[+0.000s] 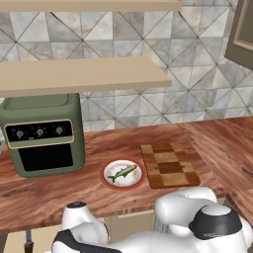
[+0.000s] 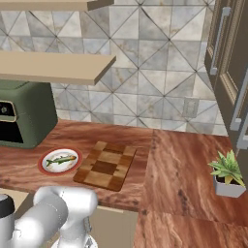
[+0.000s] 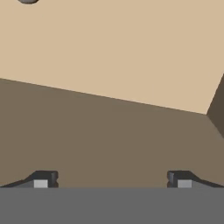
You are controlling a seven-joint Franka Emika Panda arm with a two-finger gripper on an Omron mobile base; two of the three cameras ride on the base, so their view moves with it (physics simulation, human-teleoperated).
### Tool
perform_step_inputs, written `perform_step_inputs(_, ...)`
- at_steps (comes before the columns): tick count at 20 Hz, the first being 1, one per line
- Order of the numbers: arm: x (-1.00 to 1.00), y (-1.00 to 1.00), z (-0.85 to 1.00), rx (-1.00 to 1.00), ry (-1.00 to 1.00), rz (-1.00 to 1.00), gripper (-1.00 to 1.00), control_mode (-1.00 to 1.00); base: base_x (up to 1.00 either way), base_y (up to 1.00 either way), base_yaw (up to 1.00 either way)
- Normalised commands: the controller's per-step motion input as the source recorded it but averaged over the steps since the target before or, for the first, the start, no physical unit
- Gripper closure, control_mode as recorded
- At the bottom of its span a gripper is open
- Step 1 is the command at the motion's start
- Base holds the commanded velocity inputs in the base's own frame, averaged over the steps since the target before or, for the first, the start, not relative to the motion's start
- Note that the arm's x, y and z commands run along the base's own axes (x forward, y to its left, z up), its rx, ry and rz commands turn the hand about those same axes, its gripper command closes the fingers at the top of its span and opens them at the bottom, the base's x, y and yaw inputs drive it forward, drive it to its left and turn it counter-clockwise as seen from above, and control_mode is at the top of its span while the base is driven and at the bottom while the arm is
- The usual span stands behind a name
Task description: Pick up the knife from the drawer and place it on the cutting board. Then place the meat from the plate to the cutting board.
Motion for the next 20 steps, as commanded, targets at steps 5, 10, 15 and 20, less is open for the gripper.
perform_step_inputs(5,-0.57,0.06,-0.22,0.0,0.09,0.0,-1.0,-1.0,0.0,0.0,0.0)
perform_step_inputs(10,-0.68,0.06,-0.37,-0.01,0.05,0.0,-1.0,-1.0,0.0,0.0,0.0)
perform_step_inputs(15,-0.72,0.06,-0.37,-0.01,0.03,0.0,-1.0,-1.0,0.0,0.0,0.0)
perform_step_inputs(20,-0.43,0.03,0.09,-0.01,0.01,0.0,-1.0,-1.0,0.0,0.0,0.0)
